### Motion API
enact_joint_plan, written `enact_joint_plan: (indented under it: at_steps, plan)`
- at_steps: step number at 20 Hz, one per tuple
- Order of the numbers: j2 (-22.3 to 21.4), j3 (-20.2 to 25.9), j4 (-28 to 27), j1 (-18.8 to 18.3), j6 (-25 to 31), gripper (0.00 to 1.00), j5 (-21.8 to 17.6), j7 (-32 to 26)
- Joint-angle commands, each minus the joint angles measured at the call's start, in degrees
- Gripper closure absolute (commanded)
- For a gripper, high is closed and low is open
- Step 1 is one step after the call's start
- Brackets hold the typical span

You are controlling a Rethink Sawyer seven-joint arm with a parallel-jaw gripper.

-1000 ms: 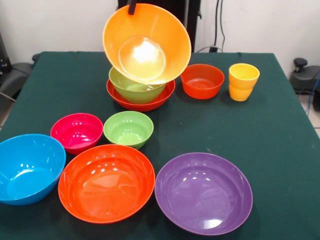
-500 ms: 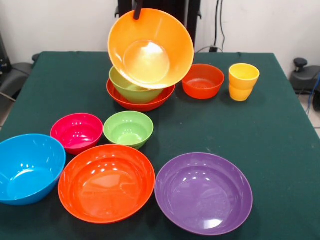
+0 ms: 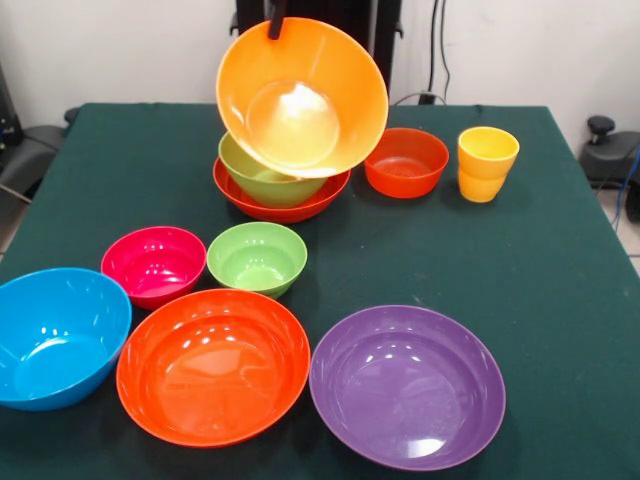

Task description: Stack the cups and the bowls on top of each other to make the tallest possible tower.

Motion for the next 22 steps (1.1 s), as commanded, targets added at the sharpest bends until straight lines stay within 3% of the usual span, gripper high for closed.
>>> enact_joint_plan:
  at_steps: [1, 8, 16, 22]
  plan:
    - [0.35, 4.54, 0.03, -1.40, -0.78, 1.00, -1.83, 4.25]
    - [-1.00, 5.43, 0.45, -3.04, -0.03, 1.00, -2.47, 3.42]
    - [-1.40, 4.78, 0.06, -7.34, -0.39, 1.00, -6.40, 0.64]
    - [-1.70, 5.09, 0.02, -6.57, 0.19, 1.00, -6.58, 2.11]
